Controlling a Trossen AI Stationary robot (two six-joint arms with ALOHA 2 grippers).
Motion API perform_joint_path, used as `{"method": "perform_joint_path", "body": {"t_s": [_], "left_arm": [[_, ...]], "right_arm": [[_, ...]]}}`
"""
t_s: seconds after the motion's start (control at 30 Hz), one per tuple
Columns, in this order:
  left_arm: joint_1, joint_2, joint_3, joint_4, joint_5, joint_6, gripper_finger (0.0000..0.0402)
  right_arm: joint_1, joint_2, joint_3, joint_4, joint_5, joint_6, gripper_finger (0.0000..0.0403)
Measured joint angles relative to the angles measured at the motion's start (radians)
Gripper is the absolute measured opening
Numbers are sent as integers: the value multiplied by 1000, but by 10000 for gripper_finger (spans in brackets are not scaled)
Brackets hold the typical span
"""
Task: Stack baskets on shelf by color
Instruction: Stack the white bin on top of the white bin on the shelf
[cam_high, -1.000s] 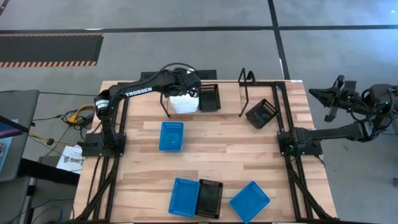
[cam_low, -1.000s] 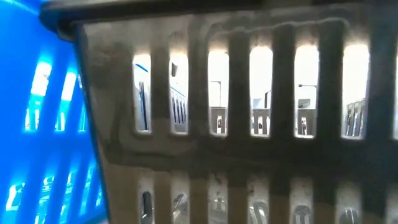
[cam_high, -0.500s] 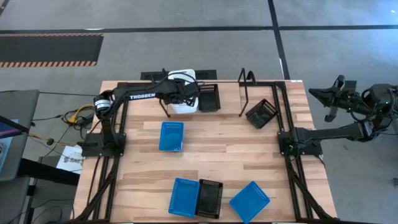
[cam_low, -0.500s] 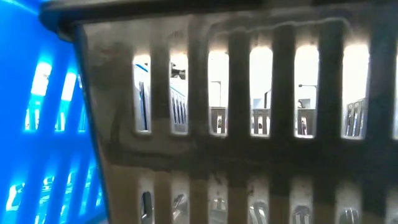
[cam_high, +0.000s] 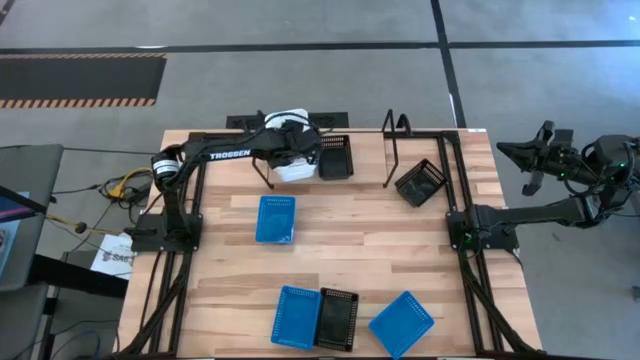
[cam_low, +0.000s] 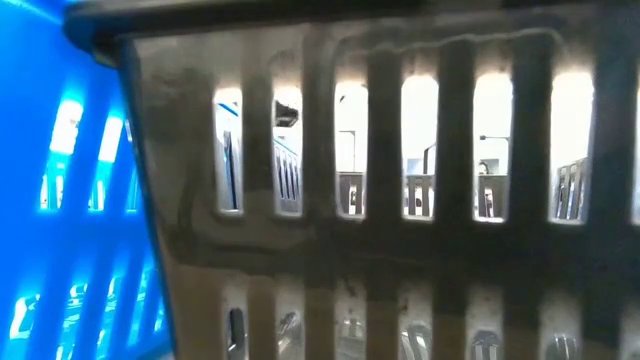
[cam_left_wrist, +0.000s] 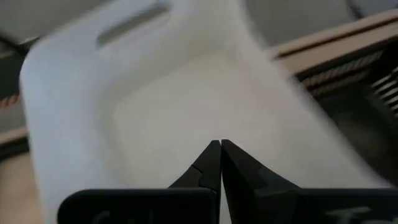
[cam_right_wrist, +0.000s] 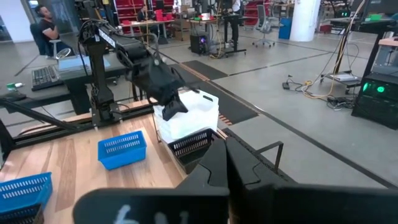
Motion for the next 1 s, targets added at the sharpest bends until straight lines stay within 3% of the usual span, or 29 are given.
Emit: {"method": "perform_joint_path", "body": {"t_s": [0.27,0.57,0.73,1.0], "left_arm": [[-6,0,121,86,36,166,0],[-37,0,148,124,324,180,0],[-89,0,148,-6,211,105,0],[-117,0,148,-152,147,19,0]], "right_arm": [[0,0,0,0,1,2,1],[0,0,0,-1,36,0,1],[0,0,0,0,36,0,1],[0,0,0,0,35,0,1]]}}
